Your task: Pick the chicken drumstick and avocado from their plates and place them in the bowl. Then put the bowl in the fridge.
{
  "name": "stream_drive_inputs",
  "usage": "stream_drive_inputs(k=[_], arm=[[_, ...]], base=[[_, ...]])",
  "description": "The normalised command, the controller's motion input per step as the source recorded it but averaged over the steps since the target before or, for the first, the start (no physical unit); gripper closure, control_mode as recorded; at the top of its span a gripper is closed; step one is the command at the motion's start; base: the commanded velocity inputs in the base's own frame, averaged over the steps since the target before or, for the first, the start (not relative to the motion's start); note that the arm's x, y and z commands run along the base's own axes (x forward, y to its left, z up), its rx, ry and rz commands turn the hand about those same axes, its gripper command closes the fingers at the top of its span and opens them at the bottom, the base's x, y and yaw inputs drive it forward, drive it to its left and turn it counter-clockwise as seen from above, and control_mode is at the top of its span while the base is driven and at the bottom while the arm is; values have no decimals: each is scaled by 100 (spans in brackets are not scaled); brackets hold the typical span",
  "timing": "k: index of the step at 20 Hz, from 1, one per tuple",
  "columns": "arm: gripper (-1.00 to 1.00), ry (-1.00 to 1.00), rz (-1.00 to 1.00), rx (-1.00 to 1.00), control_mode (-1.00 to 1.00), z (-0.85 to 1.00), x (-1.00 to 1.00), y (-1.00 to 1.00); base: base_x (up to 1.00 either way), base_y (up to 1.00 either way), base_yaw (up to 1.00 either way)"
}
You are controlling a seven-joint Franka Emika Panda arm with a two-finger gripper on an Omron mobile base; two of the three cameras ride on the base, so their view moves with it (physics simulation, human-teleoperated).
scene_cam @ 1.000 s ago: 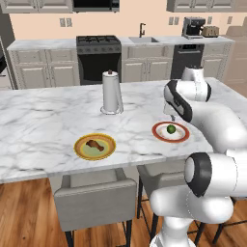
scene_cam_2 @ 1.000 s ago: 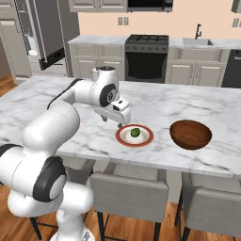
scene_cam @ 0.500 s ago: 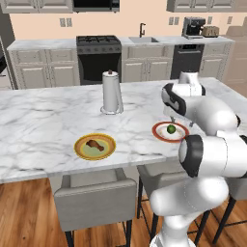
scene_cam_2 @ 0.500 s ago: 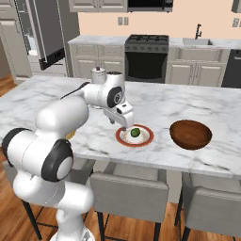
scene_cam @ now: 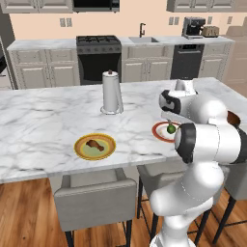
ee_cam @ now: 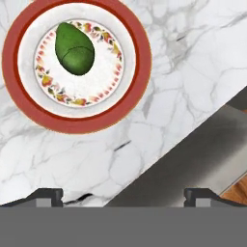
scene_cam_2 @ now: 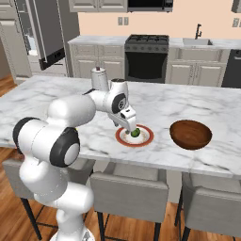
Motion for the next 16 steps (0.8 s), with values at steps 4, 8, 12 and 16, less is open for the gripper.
stream_drive_inputs(k=[4,8,12,16], arm=[[-100,0,0,0,-100,-24,41,-6],[-100,0,0,0,-100,-23,38,-8],[-100,0,0,0,-100,-17,39,-14],[-100,0,0,0,-100,-22,37,-13]], base=[[0,0,0],[0,0,0],[0,0,0],[0,0,0]])
